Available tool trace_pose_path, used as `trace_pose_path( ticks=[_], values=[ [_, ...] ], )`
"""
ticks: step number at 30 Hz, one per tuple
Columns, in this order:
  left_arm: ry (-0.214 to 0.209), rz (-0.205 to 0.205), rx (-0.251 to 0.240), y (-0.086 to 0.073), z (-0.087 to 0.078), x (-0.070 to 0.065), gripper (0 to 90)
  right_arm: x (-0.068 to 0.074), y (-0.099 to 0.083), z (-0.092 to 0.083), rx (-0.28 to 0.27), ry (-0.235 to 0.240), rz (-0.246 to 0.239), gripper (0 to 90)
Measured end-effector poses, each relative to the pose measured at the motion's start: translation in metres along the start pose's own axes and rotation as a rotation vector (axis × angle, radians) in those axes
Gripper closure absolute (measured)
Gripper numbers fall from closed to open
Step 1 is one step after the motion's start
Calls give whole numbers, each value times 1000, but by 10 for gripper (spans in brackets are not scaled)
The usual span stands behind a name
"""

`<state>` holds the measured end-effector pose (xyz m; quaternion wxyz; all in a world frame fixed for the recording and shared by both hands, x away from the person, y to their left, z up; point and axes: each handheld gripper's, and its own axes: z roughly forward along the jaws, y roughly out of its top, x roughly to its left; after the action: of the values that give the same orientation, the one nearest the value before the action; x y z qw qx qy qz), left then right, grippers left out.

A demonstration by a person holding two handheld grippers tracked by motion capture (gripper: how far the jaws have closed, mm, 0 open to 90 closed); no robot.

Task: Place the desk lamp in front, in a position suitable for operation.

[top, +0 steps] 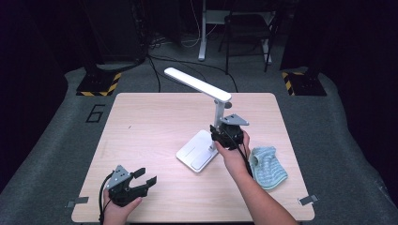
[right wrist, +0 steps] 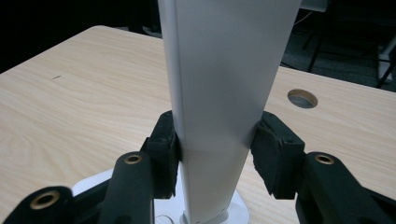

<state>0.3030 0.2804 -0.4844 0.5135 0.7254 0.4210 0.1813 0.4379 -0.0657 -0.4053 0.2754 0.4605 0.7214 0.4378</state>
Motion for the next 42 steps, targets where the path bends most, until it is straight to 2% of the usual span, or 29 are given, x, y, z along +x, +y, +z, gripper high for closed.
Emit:
trace_pose_path(
  ticks=[12,16,27,34,39,42],
  values=[
    [-4,4,20,0,0,0,370,3,-8,-13,-6,83,-39,538],
    [2,5,8,0,1,-1,370,7,-10,-17,-5,109,-42,539],
    [-9,5,25,0,1,-2,370,19,-13,-22,-9,181,-87,537],
    [-9,5,26,0,1,-1,370,24,-13,-19,-17,211,-89,536],
    [-9,4,24,0,1,-2,370,31,-13,-18,-23,214,-79,534],
    [-5,6,23,0,2,-2,370,36,-13,-16,-27,208,-52,528]
  ],
)
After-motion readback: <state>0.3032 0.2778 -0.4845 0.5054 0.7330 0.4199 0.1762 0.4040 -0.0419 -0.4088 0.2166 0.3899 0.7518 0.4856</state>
